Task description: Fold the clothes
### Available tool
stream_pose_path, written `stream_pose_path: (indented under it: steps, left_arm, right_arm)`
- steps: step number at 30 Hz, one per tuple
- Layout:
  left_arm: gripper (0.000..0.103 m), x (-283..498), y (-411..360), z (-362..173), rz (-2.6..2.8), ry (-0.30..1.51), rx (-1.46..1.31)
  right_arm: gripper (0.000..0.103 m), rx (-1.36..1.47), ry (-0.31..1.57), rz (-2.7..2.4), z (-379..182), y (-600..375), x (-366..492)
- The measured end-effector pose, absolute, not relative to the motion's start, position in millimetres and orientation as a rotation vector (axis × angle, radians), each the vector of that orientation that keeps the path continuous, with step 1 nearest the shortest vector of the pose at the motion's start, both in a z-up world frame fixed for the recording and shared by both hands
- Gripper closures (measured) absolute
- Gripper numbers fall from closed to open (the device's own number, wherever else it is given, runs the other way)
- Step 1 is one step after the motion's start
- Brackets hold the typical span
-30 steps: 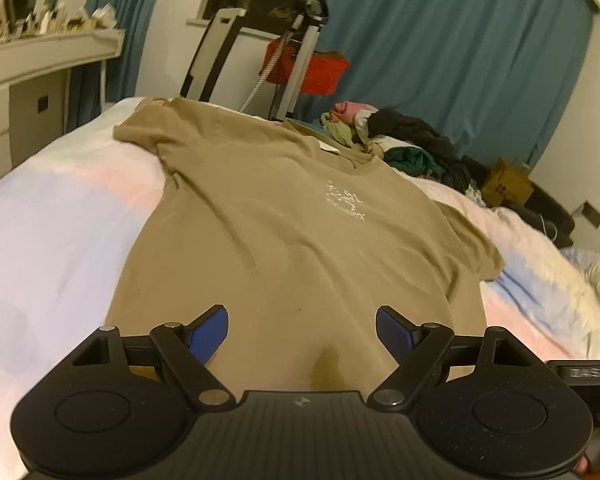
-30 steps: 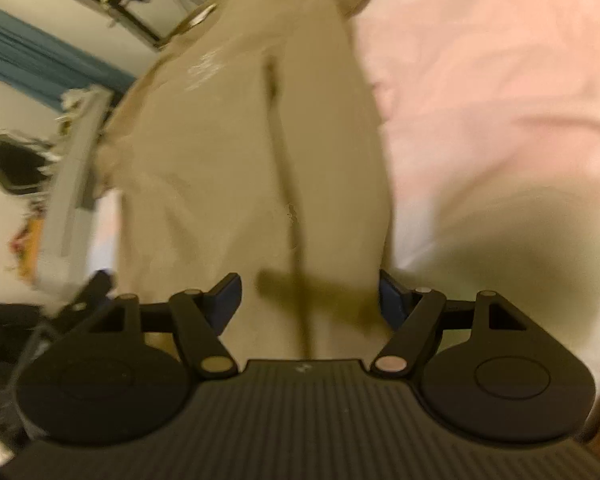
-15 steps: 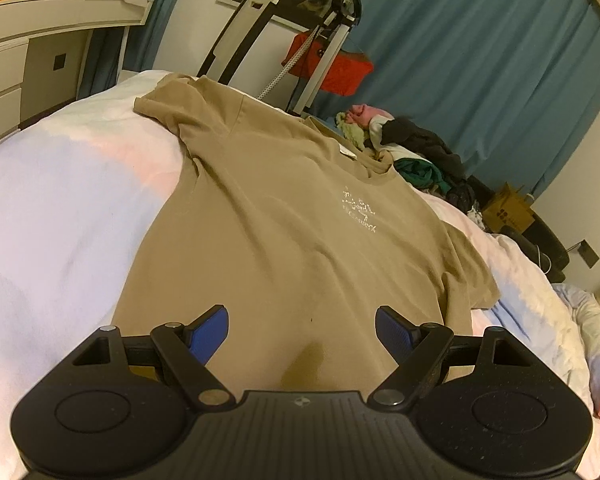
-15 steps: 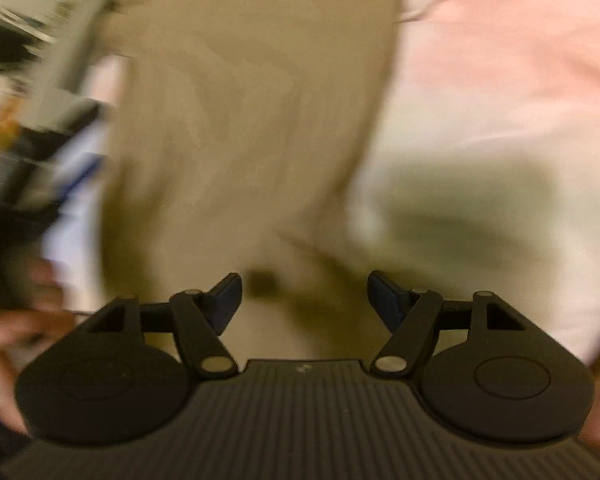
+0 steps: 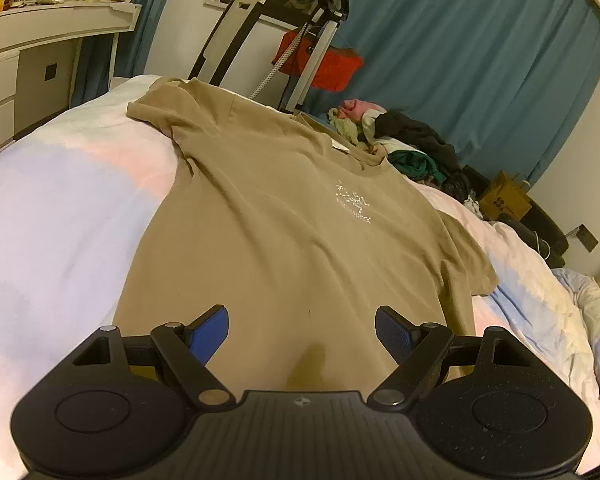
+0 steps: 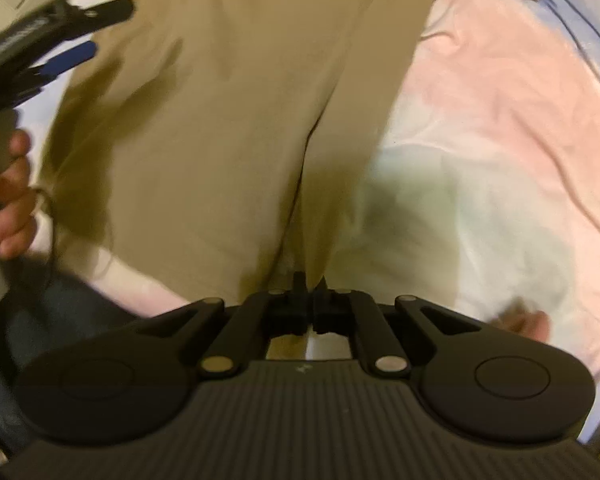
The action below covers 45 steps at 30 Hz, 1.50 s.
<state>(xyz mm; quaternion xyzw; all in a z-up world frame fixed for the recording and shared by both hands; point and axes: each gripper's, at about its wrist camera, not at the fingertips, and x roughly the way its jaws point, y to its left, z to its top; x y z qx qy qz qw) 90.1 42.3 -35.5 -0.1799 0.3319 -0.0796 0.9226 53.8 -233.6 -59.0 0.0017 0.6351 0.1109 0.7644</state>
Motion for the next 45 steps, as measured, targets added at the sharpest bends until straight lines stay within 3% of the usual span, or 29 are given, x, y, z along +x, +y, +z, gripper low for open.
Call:
stream_pose_path:
  steps: [5, 9, 11, 12, 13, 14, 20, 28, 34, 38, 41, 42, 43, 44, 45]
  left_arm:
    - [0.021, 86.6, 38.0, -35.4, -0.167, 0.682, -0.349]
    - [0.021, 85.1, 29.8, -34.4, -0.161, 0.660, -0.304]
    - [0.021, 85.2, 25.5, -34.4, -0.156, 0.649, -0.279]
    - [0.021, 85.3, 23.3, -34.5, -0.153, 0.643, -0.267]
    - [0.021, 85.3, 21.1, -34.5, -0.151, 0.637, -0.254]
    - [0.021, 85.4, 19.0, -34.5, -0.148, 0.632, -0.242]
    - [0.020, 89.2, 8.7, -37.2, -0.134, 0.609, -0.186]
    - [0.020, 111.6, 4.9, -56.0, -0.164, 0.632, -0.227]
    - [0.022, 129.0, -0.1, -72.4, -0.212, 0.650, -0.272]
    - [0.022, 140.6, -3.4, -83.2, -0.244, 0.662, -0.302]
    - [0.022, 149.2, -5.9, -91.4, -0.268, 0.670, -0.324]
    - [0.022, 151.3, -6.4, -93.3, -0.272, 0.672, -0.328]
    - [0.021, 151.4, -6.3, -93.4, -0.270, 0.670, -0.326]
    - [0.021, 151.5, -6.2, -93.4, -0.267, 0.669, -0.323]
    - [0.021, 151.7, -6.1, -93.5, -0.264, 0.668, -0.320]
  right_arm:
    - [0.096, 0.026, 1.374, 0.241, -44.8, -245.6, 47.1]
    - [0.095, 0.313, 1.285, 0.206, -30.5, -283.5, 50.6]
    - [0.086, 0.476, 1.173, 0.215, -22.1, -306.0, 59.9]
    - [0.059, 0.539, 1.113, 0.216, -19.3, -316.1, 65.6]
    - [0.025, 0.592, 1.046, 0.208, -18.5, -325.7, 72.4]
    - [0.015, 0.637, 0.979, 0.195, -20.3, -333.6, 81.0]
    - [0.016, 0.822, 0.687, 0.099, -70.9, -373.0, 160.9]
    - [0.014, 0.901, 0.563, -0.014, -155.5, -396.8, 272.5]
    - [0.013, 0.908, 0.364, 0.039, -167.1, -407.7, 308.7]
    - [0.015, 0.967, 0.353, 0.040, -173.0, -419.6, 348.1]
    - [0.030, 0.921, 0.429, 0.056, -172.7, -417.8, 373.5]
    - [0.044, 0.890, 0.450, 0.056, -170.4, -417.0, 377.8]
    - [0.072, 0.859, 0.471, 0.056, -168.1, -416.3, 382.0]
    - [0.088, 0.856, 0.469, 0.053, -166.5, -419.1, 383.3]
    - [0.093, 0.875, 0.449, 0.048, -165.5, -424.8, 382.1]
